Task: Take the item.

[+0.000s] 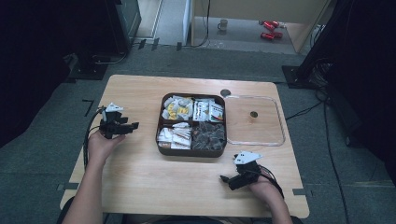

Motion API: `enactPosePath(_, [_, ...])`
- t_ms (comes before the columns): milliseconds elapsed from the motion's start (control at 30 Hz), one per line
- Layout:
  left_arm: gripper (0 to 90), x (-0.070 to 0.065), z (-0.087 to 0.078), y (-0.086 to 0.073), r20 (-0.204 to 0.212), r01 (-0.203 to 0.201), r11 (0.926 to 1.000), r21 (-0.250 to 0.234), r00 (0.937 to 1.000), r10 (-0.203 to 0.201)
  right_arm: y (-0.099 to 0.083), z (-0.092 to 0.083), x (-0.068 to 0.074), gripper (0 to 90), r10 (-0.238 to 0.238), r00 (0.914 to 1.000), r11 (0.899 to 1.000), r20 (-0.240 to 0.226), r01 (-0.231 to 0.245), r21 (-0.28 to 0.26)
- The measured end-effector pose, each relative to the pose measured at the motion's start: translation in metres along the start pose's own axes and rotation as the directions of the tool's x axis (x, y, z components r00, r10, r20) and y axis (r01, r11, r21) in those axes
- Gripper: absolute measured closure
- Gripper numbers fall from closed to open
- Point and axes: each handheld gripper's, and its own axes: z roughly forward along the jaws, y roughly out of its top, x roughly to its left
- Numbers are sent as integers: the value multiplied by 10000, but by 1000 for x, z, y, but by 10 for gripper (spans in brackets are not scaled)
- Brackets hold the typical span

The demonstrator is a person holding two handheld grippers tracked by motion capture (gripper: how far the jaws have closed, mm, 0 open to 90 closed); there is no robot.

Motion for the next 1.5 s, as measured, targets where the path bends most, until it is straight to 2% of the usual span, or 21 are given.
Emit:
enactPosePath(100, [444,-6,-2,4,116,-31,9999,-137,9999,32,0,0,0,0,-2,10000,10000,-4,2,1])
enactPosePath(333, [462,-22,-8,12,479,-514,9978,-411,9974,533,0,0,0,0,-5,10000,10000,-1,5,3])
enactPosePath(533, [500,-34,-14,20,441,-813,9957,-443,9955,833,0,0,0,0,-14,10000,10000,0,14,4])
enactPosePath(667, [514,-40,-16,23,574,-983,9938,-520,9932,1012,0,0,0,0,-17,10000,10000,-2,17,8])
enactPosePath(733, [520,-47,-17,26,718,-1173,9913,-595,9900,1214,0,0,0,0,-20,10000,10000,3,20,4])
enactPosePath(933, [537,-58,-18,31,971,-1428,9873,-697,9840,1492,0,0,0,0,-26,10000,10000,7,26,4])
enactPosePath(967, [544,-62,-18,33,1074,-1543,9852,-741,9810,1617,0,0,0,0,-33,10000,10000,8,33,5])
enactPosePath(1033, [554,-64,-17,34,1108,-1581,9845,-761,9799,1659,0,0,0,0,-28,10000,10000,6,28,2])
enactPosePath(1067, [561,-68,-17,36,1192,-1733,9818,-775,9761,1817,0,0,0,0,-23,10000,10000,21,23,2])
enactPosePath(1100, [561,-68,-17,36,1192,-1733,9818,-775,9761,1817,0,0,0,0,-23,10000,10000,21,23,2])
enactPosePath(1133, [561,-72,-15,38,1308,-1850,9797,-771,9723,1939,0,0,1,0,-8,10000,10000,40,8,3])
enactPosePath(1167, [561,-72,-15,38,1308,-1850,9797,-771,9723,1939,0,0,1,0,-4,10000,10000,49,4,1])
enactPosePath(1200, [562,-77,-13,39,1427,-1954,9779,-738,9685,2043,0,0,1,0,8,10000,10000,56,-8,2])
enactPosePath(1233, [562,-77,-13,39,1427,-1954,9779,-738,9685,2043,0,0,1,0,8,10000,10000,56,-8,2])
enactPosePath(1267, [561,-81,-11,41,1514,-2073,9756,-725,9645,2162,0,0,1,0,12,10000,10000,69,-12,0])
enactPosePath(1300, [562,-81,-11,41,1514,-2073,9756,-725,9645,2162,0,0,1,0,12,10000,10000,69,-12,0])
enactPosePath(1333, [561,-85,-8,42,1546,-2216,9725,-718,9608,2303,0,0,2,0,22,10000,10000,77,-22,1])
enactPosePath(1433, [564,-88,-3,42,1559,-2304,9708,-669,9586,2383,-1,0,2,0,30,10000,10000,86,-30,-3])
enactPosePath(1500, [568,-90,3,41,1736,-2334,9710,-525,9554,2391,-1,-1,2,0,49,9999,10000,97,-49,-1])
